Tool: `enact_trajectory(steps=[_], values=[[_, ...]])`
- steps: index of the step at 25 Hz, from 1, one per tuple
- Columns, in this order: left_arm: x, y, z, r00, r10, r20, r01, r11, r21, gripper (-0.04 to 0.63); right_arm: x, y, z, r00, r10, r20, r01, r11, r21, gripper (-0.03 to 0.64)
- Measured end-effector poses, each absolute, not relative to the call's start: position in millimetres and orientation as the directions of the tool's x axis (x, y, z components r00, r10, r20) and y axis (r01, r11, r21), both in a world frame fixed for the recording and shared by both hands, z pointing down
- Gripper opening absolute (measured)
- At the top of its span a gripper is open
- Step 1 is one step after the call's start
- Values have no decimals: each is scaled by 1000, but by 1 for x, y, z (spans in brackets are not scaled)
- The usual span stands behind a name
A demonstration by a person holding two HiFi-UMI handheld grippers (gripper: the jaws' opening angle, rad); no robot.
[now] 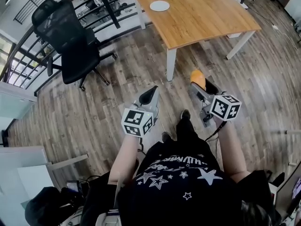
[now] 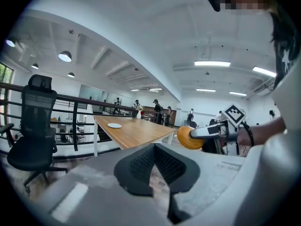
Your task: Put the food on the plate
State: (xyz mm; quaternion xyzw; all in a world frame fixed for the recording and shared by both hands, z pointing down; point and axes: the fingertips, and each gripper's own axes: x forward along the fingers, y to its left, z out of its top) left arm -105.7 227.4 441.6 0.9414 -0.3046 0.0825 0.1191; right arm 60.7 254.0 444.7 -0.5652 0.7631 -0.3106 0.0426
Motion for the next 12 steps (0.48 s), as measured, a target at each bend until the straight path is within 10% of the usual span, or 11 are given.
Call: enact_trajectory(steps=[12], values=[[-130, 255, 453, 783, -567, 255, -618, -758, 211, 2, 41, 262, 432, -408, -859, 310, -850, 233, -473, 322]])
